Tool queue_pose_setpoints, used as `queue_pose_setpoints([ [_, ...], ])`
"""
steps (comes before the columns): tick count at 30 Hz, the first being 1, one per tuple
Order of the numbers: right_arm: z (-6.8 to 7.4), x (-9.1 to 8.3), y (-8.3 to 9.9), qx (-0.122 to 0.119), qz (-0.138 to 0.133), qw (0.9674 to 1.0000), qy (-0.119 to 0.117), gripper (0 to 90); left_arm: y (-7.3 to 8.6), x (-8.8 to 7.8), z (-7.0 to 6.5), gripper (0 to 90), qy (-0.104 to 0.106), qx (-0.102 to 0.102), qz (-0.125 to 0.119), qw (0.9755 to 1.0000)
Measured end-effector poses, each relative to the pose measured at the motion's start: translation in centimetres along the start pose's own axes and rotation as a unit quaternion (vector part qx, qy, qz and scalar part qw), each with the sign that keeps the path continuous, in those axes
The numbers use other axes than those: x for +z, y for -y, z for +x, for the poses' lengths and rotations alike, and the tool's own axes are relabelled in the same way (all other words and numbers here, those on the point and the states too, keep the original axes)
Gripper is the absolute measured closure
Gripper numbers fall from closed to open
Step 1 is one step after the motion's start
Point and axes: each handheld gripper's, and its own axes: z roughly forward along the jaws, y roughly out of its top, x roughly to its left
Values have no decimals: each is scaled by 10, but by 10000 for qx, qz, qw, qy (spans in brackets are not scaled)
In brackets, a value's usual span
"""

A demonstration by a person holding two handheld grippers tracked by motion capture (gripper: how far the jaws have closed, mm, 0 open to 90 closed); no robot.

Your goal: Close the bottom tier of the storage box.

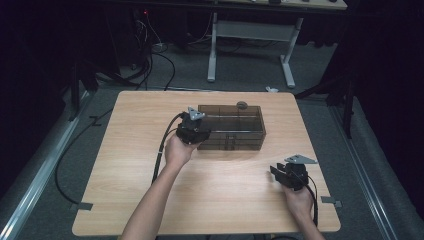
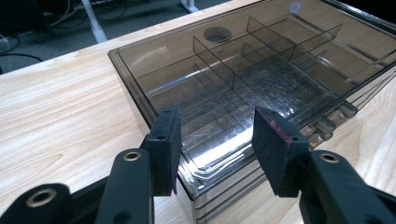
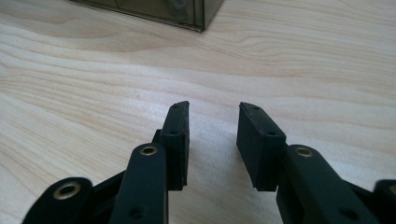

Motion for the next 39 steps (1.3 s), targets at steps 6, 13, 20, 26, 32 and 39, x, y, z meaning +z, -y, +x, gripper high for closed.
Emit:
queue_pose_setpoints([
  [6,1,-1,8,-85,-103,9999,80,592,0,0,-1,533,-22,0,6,10000],
  [13,5,-1,8,-216,-68,9996,152,534,1,0,-4,468,-16,-127,-38,9999],
  [20,5,0,8,-166,-48,9996,222,490,2,-6,-6,434,-14,-111,38,9999],
  [26,6,0,8,-164,-48,9996,226,490,4,-16,-4,434,-41,-128,28,9999],
  [32,6,0,8,-173,-50,9996,230,490,7,-24,-4,431,-87,-18,27,10000],
  [39,6,0,8,-169,-50,9996,232,489,12,-29,-4,423,-47,-16,29,10000],
])
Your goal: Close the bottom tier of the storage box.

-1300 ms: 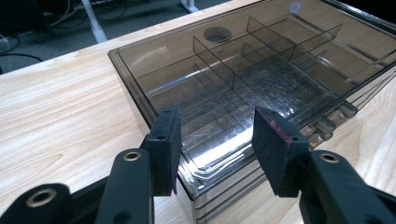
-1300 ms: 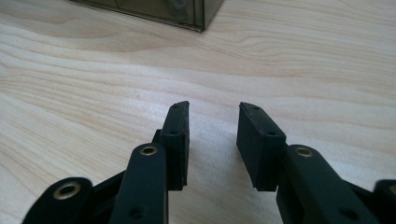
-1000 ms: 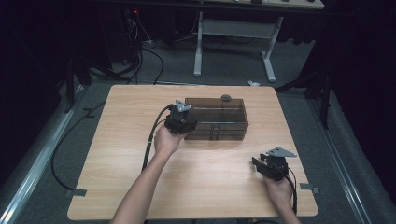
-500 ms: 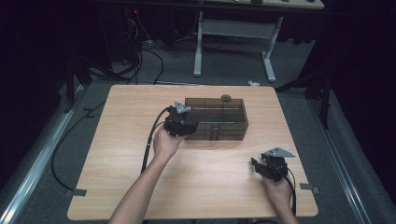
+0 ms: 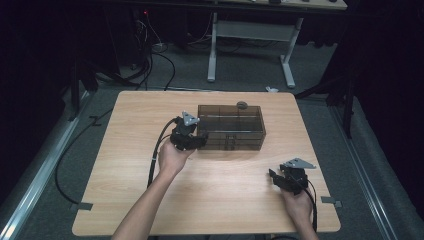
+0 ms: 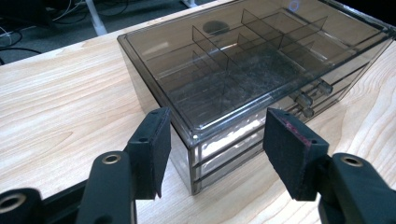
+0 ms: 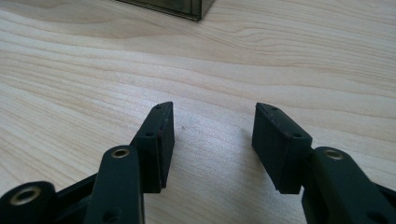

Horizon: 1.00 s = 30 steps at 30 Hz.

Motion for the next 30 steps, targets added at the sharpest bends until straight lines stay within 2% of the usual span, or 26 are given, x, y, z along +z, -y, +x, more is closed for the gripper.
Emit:
queue_pose_setpoints([
  [7,0,0,0,-7,-2,10000,2,489,5,-5,3,407,28,-141,97,9998],
  [12,0,0,0,0,0,10000,1,489,7,-10,5,407,40,-204,49,9998],
  [19,0,0,0,-4,-1,10000,2,489,13,-18,8,437,48,-179,21,9998],
  [30,0,0,0,-6,-2,10000,3,489,24,-28,15,431,124,-390,63,9991],
])
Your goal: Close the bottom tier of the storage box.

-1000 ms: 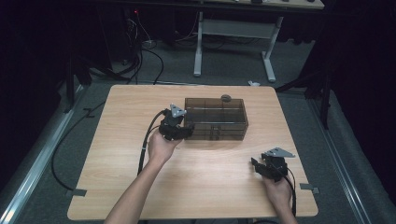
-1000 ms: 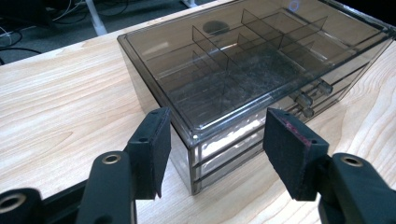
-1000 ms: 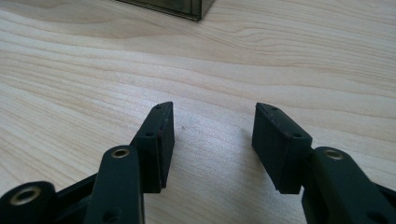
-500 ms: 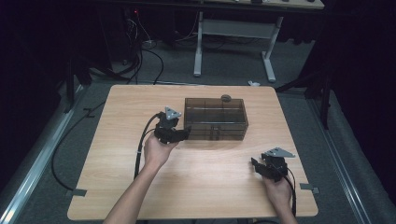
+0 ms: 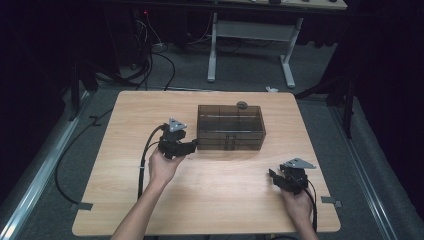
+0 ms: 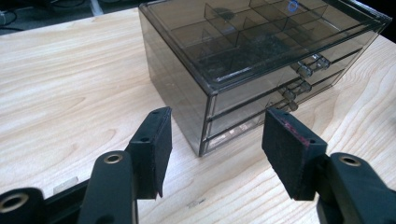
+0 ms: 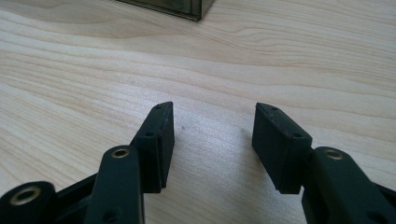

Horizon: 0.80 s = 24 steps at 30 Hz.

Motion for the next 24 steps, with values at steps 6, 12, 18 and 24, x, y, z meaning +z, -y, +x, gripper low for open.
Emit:
queue_pose_setpoints([
  [6,0,0,0,1,0,10000,0,489,5,-6,4,411,6,-11,113,9999],
  [12,0,0,0,2,0,10000,0,489,9,-14,2,402,-9,13,127,9999],
  [18,0,0,0,0,0,10000,1,489,16,-22,5,398,-35,-94,79,9999],
  [24,0,0,0,2,-7,10000,7,489,25,-27,0,381,-200,2,159,9997],
])
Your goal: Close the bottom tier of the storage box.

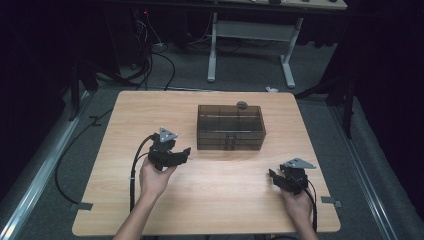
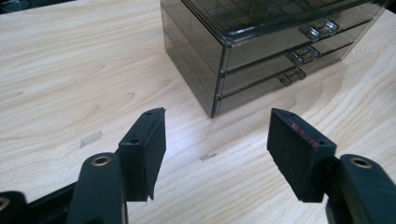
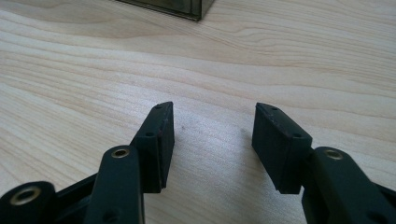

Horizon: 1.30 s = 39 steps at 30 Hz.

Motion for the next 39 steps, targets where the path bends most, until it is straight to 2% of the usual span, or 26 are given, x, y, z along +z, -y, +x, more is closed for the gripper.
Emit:
queue_pose_setpoints([
  [10,0,0,0,-1,6,10000,4,489,10,-5,2,384,-6,-16,44,10000],
  [17,0,0,0,-2,6,10000,4,489,18,-9,7,384,-4,-138,20,9999],
  [39,0,0,0,-3,9,10000,14,489,39,-21,16,375,-90,-247,-16,9997],
])
